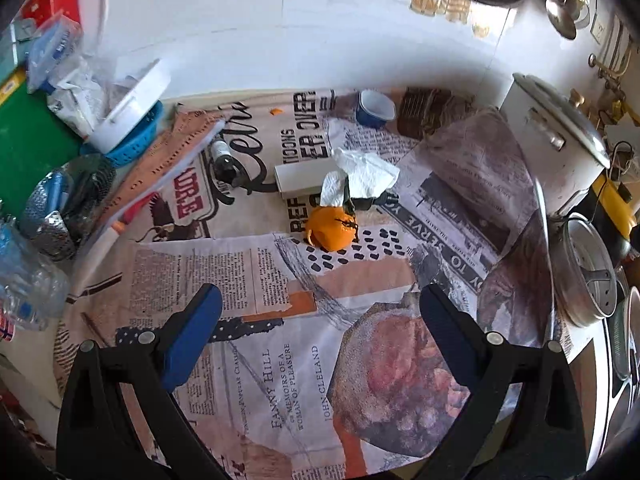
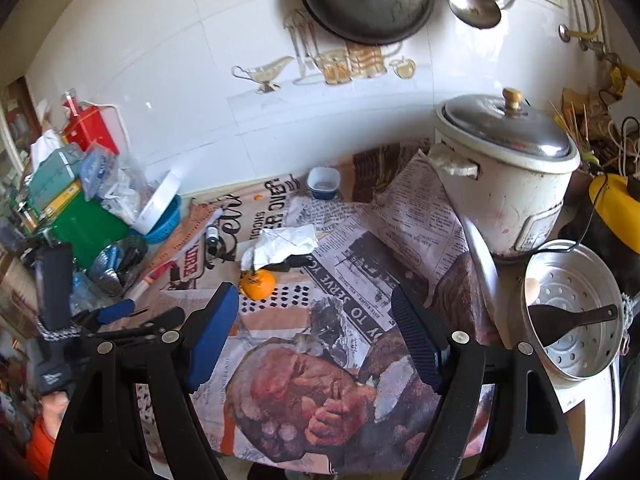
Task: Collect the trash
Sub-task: 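Raise both tools back toward the counter near the orange and tissue, then grasp the orange with the left tool while the right tool grasps the white tissue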
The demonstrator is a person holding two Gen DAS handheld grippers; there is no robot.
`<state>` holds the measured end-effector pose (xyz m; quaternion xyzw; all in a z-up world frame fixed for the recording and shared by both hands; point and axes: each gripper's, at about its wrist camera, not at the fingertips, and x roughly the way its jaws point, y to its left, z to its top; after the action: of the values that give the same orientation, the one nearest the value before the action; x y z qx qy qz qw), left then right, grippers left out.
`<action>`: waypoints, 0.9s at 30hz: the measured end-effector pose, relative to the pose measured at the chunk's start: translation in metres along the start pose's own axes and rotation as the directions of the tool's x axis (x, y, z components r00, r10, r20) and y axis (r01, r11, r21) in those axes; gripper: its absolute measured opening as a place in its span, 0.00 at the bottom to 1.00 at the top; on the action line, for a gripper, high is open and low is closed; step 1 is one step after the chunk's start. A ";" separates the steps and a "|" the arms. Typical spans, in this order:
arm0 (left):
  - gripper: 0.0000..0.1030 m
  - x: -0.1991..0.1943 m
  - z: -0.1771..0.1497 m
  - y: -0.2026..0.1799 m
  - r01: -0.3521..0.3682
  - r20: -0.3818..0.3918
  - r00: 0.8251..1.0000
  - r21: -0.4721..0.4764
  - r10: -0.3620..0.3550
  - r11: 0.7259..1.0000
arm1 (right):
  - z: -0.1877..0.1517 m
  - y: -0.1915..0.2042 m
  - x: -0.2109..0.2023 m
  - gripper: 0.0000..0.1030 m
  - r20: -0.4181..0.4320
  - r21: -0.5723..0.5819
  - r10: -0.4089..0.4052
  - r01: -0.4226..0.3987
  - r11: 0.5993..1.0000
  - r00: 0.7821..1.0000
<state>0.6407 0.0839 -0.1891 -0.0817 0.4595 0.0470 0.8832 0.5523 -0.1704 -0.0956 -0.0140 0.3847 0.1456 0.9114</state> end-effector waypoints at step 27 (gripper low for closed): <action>0.32 0.124 0.042 0.048 0.173 -0.131 0.978 0.085 -0.161 0.981 | 0.027 0.017 0.161 0.74 -0.198 0.144 -0.027 0.056 0.988 0.980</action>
<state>0.7383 0.1402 -0.2721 -0.0801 0.5064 -0.0549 0.8568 0.6732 -0.1096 -0.1891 0.0319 0.4816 0.0952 0.8706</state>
